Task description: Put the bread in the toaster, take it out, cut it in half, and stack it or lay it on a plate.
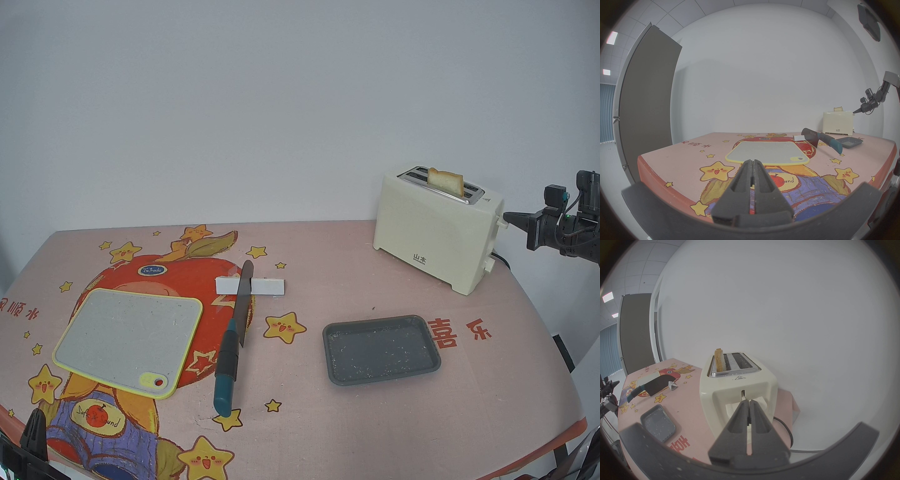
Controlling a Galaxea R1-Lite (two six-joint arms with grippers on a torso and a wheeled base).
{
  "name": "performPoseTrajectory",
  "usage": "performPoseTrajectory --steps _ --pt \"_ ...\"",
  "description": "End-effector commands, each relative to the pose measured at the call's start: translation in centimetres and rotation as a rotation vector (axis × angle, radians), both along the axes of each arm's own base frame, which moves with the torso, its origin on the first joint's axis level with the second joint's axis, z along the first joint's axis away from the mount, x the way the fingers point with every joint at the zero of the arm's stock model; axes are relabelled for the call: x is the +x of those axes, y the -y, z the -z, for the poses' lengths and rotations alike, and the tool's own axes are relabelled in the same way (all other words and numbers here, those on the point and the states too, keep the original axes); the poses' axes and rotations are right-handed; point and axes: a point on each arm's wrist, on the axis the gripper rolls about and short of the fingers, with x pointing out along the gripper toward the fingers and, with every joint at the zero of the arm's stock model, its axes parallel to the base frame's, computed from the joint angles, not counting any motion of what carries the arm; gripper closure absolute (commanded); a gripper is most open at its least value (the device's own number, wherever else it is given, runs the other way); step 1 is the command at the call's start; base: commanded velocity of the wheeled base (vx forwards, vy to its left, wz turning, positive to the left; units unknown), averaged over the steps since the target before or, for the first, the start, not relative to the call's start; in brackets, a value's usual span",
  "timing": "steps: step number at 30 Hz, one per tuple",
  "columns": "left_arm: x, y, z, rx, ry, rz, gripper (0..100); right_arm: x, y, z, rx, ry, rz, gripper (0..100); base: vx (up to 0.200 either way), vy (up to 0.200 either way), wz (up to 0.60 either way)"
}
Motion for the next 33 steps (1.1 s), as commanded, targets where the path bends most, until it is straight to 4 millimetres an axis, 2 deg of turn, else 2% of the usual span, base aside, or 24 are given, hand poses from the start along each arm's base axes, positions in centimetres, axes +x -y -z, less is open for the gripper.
performPoseTrajectory --steps 1,33 --pt "0.1 0.0 0.5 0.001 -0.017 0.001 100 0.1 0.0 0.8 0.003 -0.027 -0.001 100 0.000 0.000 0.00" --pt "0.1 0.0 0.5 -0.001 -0.017 0.001 100 -0.1 -0.4 2.7 0.007 -0.090 -0.007 100 0.000 0.000 0.00"
